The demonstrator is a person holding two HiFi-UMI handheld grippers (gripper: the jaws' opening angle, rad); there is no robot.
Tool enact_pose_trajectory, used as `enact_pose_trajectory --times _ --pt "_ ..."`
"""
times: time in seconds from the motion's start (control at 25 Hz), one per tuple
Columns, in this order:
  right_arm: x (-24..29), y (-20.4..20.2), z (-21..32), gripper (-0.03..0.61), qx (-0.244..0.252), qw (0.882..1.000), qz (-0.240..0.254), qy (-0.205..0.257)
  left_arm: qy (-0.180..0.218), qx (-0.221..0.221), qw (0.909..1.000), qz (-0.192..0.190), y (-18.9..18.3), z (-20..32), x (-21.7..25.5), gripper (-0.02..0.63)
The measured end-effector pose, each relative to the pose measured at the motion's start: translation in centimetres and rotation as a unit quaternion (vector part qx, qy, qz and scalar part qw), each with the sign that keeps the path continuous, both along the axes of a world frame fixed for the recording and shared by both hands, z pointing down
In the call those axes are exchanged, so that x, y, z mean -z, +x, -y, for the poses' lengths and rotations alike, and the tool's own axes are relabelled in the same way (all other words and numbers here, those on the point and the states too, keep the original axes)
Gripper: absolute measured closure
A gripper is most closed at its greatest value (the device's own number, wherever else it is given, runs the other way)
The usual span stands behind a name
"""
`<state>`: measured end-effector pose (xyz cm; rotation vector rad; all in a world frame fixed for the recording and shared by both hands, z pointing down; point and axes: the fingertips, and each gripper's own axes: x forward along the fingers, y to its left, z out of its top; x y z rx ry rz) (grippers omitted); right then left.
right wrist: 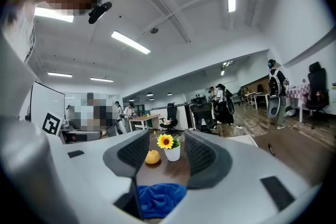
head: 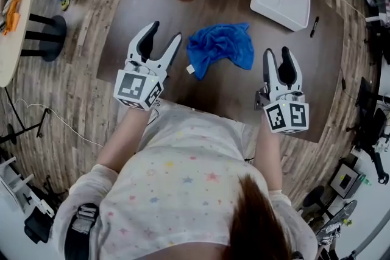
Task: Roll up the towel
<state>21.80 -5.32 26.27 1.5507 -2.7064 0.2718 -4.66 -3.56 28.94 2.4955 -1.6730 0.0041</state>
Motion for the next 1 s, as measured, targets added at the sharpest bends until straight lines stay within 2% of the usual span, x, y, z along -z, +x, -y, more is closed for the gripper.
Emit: enact_pose_trajectory --times 0.16,0.36,0.64,0.8,1.0 --pt "-1.5 -1.8 -0.1 0.371 -0.010 1.000 -0.008 -0.022 -0.010 -0.032 0.9994 -0.003 -0.3 0.9 -0.8 0.380" --pt "-4.3 -2.9 0.1 0.371 -0.020 0.998 -0.026 -0.050 -0.025 -0.051 0.9983 -0.012 -0.9 1.9 -2.8 0.380" --pt "-9.6 -1.3 0.1 0.383 -0.048 0.993 -0.034 -0.101 -0.061 -0.072 0.9954 -0.017 -0.5 2.9 -7.1 0.380" --pt "-13.3 0.5 -0.5 0.403 -0.058 0.986 -0.064 -0.139 -0.076 -0.084 0.9934 -0.015 0.3 2.7 -8.9 0.380" --pt "-17.5 2.0 -1.2 0.408 -0.054 0.977 -0.096 -0.181 -0.085 -0.102 0.9910 0.017 1.9 2.0 -11.4 0.380"
